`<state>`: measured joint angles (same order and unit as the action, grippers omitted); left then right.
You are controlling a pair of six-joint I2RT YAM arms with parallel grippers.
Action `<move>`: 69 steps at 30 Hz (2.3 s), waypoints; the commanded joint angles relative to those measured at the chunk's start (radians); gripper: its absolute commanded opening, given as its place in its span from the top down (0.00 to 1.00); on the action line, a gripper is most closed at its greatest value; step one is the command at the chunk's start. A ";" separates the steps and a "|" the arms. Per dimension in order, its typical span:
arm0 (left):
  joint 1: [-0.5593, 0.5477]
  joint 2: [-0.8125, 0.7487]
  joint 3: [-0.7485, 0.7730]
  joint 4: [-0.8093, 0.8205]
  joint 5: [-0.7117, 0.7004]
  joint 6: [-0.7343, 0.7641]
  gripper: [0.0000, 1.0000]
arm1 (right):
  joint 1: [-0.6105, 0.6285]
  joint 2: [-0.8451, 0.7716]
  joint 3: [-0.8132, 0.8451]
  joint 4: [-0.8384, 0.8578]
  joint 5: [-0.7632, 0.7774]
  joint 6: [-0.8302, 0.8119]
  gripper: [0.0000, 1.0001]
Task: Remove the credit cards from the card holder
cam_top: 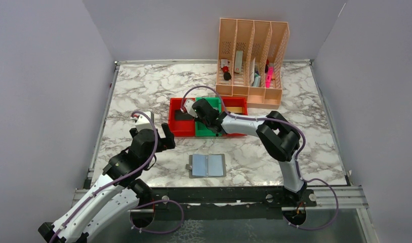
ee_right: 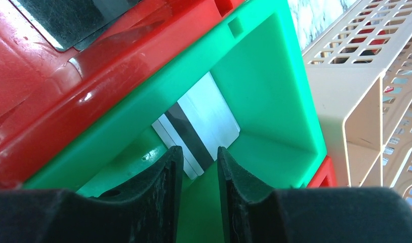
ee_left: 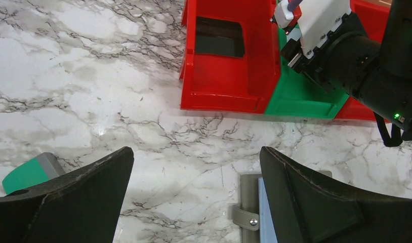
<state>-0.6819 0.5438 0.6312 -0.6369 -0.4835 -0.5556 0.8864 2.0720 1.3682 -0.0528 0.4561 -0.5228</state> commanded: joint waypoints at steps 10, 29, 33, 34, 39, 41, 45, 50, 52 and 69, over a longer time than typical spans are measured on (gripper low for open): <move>0.002 0.001 0.016 -0.008 -0.001 0.019 0.01 | -0.004 -0.444 -0.150 -0.020 -0.234 0.463 0.56; 0.001 0.230 -0.119 0.356 0.650 -0.033 0.19 | -0.003 -0.839 -0.805 0.072 -0.664 1.352 0.53; -0.001 0.317 -0.137 0.379 0.719 -0.032 0.27 | -0.003 -0.784 -0.785 0.020 -0.659 1.358 0.53; -0.005 0.329 -0.143 0.378 0.725 -0.034 0.29 | -0.003 -0.774 -0.785 0.018 -0.662 1.359 0.53; -0.027 0.346 -0.185 0.406 0.735 -0.056 0.41 | -0.003 -0.734 -0.794 0.045 -0.690 1.361 0.53; -0.032 0.348 -0.202 0.425 0.743 -0.067 0.46 | -0.003 -0.713 -0.791 0.051 -0.696 1.364 0.53; -0.041 0.380 -0.222 0.444 0.767 -0.073 0.57 | -0.003 -0.666 -0.785 0.059 -0.711 1.369 0.55; -0.062 0.437 -0.245 0.467 0.762 -0.078 0.66 | -0.003 -0.628 -0.787 0.055 -0.692 1.382 0.56; -0.073 0.463 -0.250 0.477 0.754 -0.079 0.71 | -0.003 -0.617 -0.786 0.063 -0.702 1.383 0.59; -0.146 0.521 -0.288 0.539 0.682 -0.132 0.88 | -0.003 -0.556 -0.699 0.218 -0.895 1.369 0.75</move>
<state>-0.8200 1.0721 0.3534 -0.1383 0.2314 -0.6689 0.8822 1.4876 0.6395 0.1181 -0.3729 0.8555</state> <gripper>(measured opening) 0.125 0.252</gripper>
